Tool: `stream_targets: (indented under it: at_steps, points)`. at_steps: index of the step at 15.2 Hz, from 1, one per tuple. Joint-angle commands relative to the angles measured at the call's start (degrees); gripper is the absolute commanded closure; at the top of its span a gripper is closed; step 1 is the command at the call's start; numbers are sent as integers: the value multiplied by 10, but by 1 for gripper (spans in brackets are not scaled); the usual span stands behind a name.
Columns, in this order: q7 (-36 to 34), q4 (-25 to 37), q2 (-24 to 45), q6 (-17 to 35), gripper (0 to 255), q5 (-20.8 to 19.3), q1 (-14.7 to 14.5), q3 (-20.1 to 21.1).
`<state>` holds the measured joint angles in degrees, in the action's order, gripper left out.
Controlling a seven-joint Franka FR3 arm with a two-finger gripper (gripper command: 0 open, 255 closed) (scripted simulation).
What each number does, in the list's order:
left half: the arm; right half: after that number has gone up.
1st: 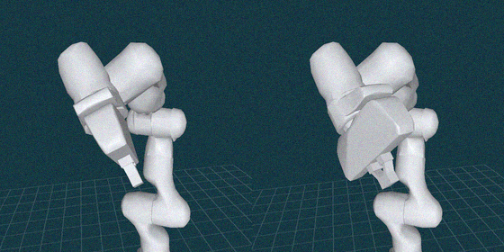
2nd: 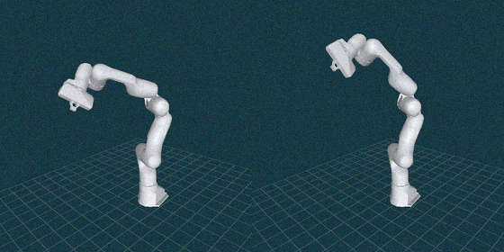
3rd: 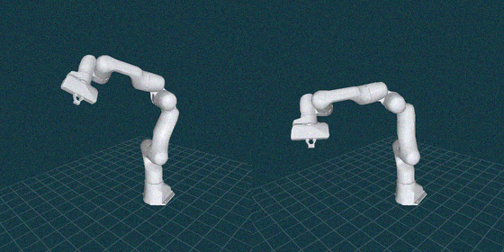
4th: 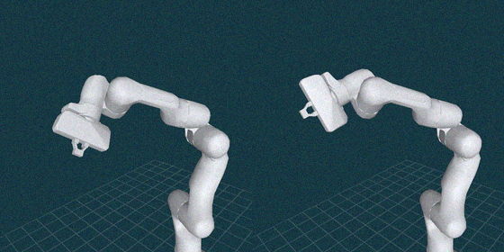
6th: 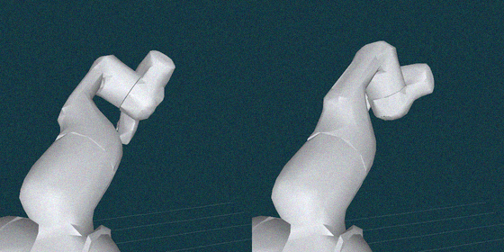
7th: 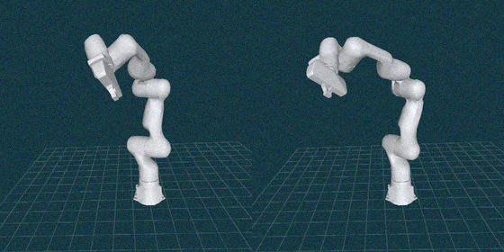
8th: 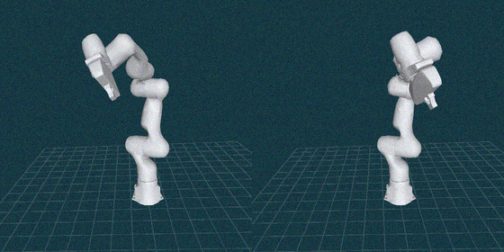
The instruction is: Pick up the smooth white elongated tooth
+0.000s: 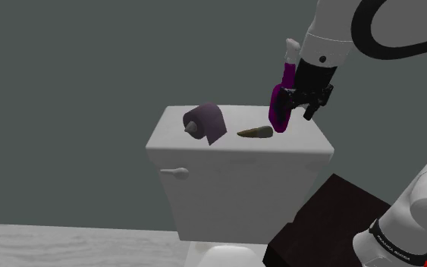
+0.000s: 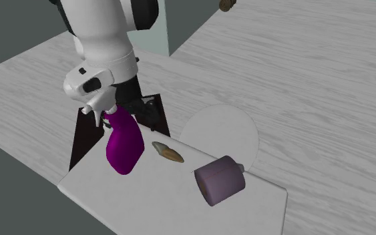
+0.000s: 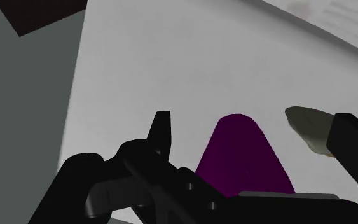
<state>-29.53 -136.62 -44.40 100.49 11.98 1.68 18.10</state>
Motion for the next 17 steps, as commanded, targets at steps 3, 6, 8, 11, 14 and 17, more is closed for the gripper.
stream_targets:
  at_steps: [3, 6, 8, 11, 14, 17]
  points:
    - [-118, 41, 45, 22, 0, 32, 18, 64]
    - [-205, 82, 89, 40, 0, 44, 39, 113]
    - [-263, 114, 121, 51, 0, 46, 56, 146]
    - [-354, 168, 177, 67, 0, 36, 86, 199]
    - [-451, 229, 241, 80, 0, 9, 121, 256]
    - [-559, 299, 321, 88, 0, -46, 157, 320]
